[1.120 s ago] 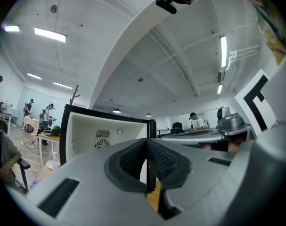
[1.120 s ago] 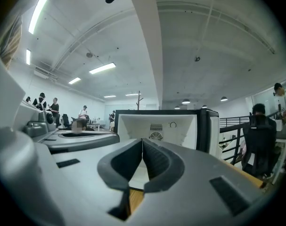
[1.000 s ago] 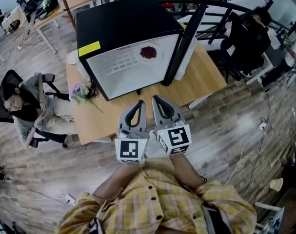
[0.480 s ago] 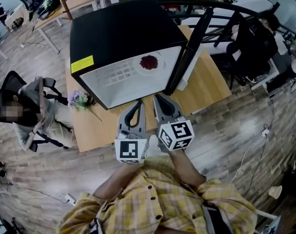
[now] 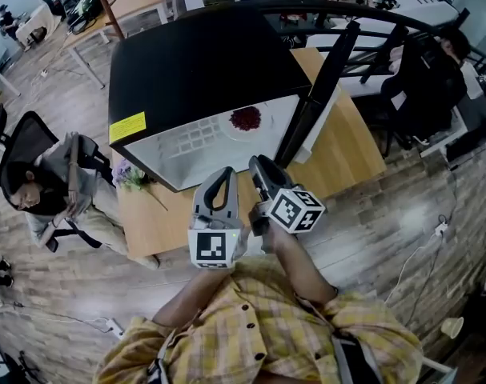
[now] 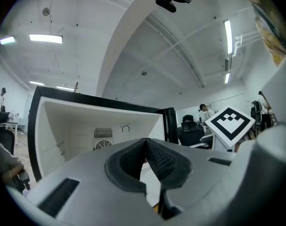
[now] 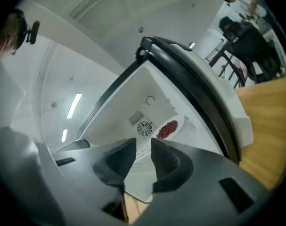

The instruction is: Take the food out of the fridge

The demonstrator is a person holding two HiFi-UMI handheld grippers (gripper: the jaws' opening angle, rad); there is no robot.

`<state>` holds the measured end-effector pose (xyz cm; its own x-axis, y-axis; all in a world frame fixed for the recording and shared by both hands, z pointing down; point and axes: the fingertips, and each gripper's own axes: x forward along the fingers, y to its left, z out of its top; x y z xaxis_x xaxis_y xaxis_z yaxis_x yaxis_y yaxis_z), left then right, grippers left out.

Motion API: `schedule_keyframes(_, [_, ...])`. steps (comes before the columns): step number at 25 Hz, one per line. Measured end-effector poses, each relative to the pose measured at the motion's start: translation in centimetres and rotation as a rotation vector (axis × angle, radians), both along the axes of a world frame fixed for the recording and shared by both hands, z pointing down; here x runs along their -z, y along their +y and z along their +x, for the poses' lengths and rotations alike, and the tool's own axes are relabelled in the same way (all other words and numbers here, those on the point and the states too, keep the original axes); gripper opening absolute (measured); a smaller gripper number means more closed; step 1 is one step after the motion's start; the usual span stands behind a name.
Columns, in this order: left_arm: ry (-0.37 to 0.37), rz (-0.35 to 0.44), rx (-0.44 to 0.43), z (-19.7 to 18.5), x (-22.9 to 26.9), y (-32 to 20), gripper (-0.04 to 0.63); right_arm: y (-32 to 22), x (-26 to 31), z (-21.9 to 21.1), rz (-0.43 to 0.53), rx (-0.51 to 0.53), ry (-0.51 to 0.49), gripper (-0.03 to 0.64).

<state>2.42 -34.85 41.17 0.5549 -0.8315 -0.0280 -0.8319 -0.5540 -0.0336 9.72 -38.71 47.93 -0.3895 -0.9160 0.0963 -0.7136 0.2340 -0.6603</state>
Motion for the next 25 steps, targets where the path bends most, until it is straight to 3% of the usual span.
schedule_keyframes(5, [-0.018,-0.006,0.024,0.0,-0.3,-1.0,0.008,-2.0,-2.3,1.3,-0.09,-0.045,-0.44,0.116])
schedule_keyframes(9, [-0.016,-0.035,0.043,-0.3,-0.7,-1.8,0.008,-3.2,-4.2,2.0,-0.159,-0.092,-0.646,0.175])
schedule_keyframes(16, [-0.025,-0.036,0.069,-0.8,-0.8,-2.6,0.008,-5.2,-6.7,1.4,-0.272,-0.083,-0.801,0.17])
schedule_keyframes(25, [-0.015,-0.05,0.114,-1.9,-1.3,-3.8,0.008,-7.7,-7.4,2.3,-0.282,-0.154,-0.815,0.14])
